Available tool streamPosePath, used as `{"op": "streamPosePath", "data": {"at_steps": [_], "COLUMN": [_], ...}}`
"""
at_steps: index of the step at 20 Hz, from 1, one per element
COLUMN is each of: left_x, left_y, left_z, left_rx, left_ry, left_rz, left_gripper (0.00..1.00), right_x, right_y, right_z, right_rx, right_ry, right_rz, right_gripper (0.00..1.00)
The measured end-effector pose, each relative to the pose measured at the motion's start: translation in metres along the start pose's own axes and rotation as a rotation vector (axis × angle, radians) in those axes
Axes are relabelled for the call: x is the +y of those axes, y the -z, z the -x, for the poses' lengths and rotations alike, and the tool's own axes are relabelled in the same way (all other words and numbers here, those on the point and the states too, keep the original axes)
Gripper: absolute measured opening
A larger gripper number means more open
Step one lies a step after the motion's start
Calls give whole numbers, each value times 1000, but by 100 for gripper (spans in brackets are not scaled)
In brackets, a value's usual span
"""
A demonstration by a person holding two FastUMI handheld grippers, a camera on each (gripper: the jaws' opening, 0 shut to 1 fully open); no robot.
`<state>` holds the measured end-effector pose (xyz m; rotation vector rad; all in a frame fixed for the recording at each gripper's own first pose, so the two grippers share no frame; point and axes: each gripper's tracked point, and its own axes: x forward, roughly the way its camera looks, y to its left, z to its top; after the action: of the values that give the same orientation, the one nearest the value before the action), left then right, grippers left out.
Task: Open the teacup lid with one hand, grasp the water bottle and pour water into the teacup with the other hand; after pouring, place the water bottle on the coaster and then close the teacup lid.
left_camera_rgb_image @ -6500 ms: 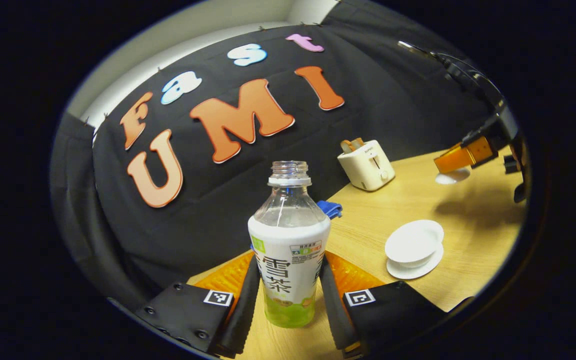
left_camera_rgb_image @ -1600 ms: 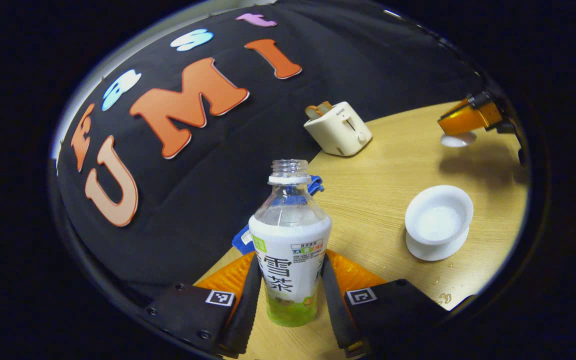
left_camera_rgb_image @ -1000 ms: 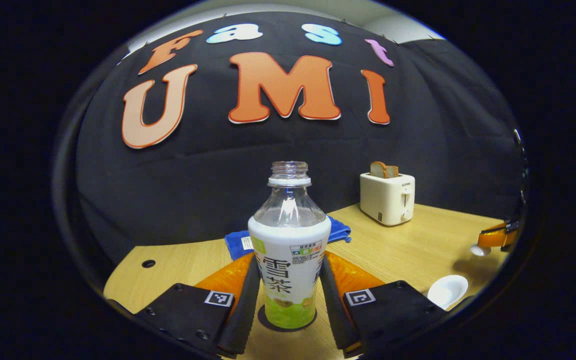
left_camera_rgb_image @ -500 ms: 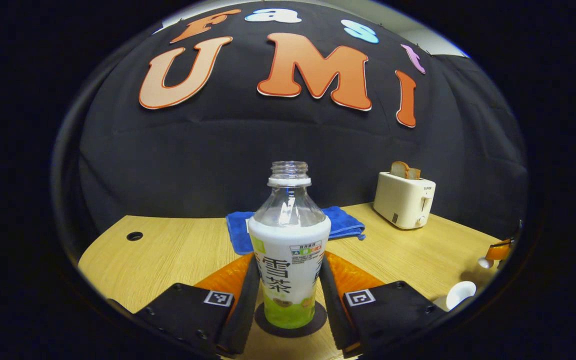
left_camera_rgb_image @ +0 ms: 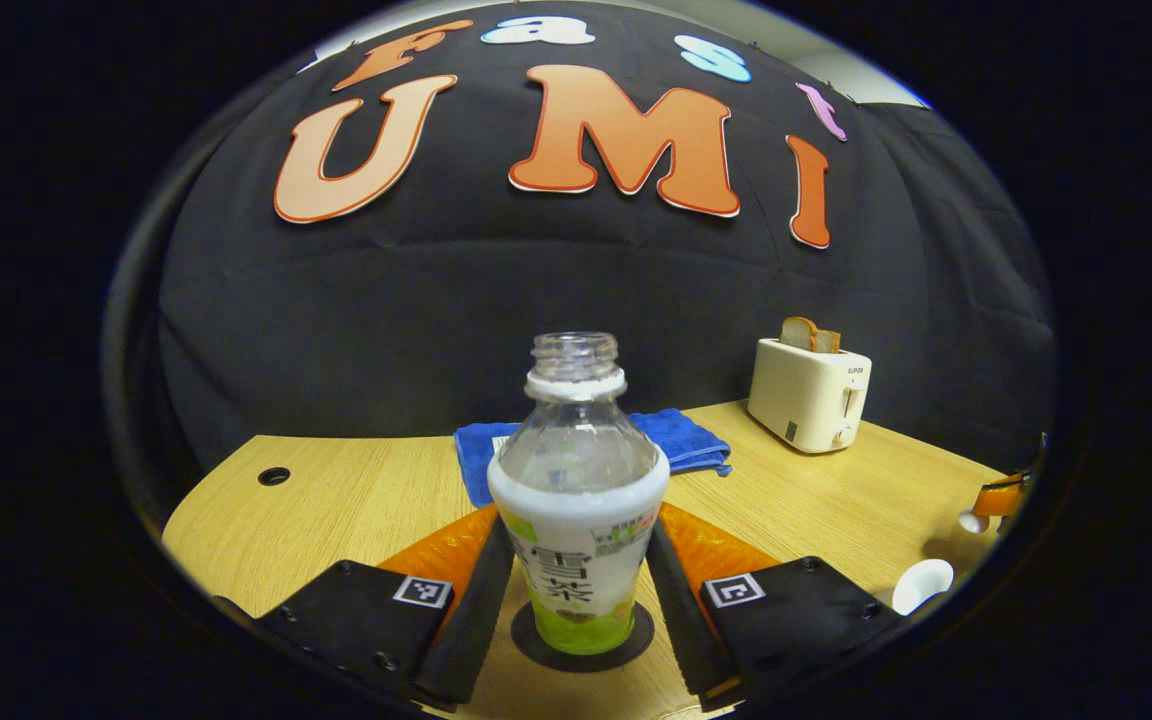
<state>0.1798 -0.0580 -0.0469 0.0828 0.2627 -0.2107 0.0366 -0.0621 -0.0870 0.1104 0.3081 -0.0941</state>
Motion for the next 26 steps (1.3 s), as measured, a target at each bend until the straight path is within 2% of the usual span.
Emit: {"op": "streamPosePath", "data": {"at_steps": [1,2,3,5,7,11,17,24,26], "left_x": [1,0,0,2,6,9,26,27,31], "left_y": [-1,-2,-1,2,6,5,-6,-7,-5], "left_z": [1,4,5,11,18,45,105,145,149], "left_rx": [-3,-3,-1,4,11,-18,-120,-114,-104], "left_ry": [-1,3,3,-5,-21,-42,-160,-153,-151], "left_rz": [2,7,14,15,1,-11,-34,-7,8], "left_gripper": [77,83,82,92,96,99,98,96,98], "right_x": [0,1,2,2,4,9,41,98,111], "right_y": [0,0,-1,-1,-2,-6,-20,-16,-14], "right_z": [0,0,0,1,2,5,14,8,7], "right_rx": [0,-2,-3,-5,-8,-23,-79,-81,-80], "right_ry": [0,-1,-1,-1,-3,-5,-51,-146,-164], "right_rz": [0,1,3,7,9,17,62,115,129], "right_gripper": [18,19,19,18,18,18,18,18,18]}}
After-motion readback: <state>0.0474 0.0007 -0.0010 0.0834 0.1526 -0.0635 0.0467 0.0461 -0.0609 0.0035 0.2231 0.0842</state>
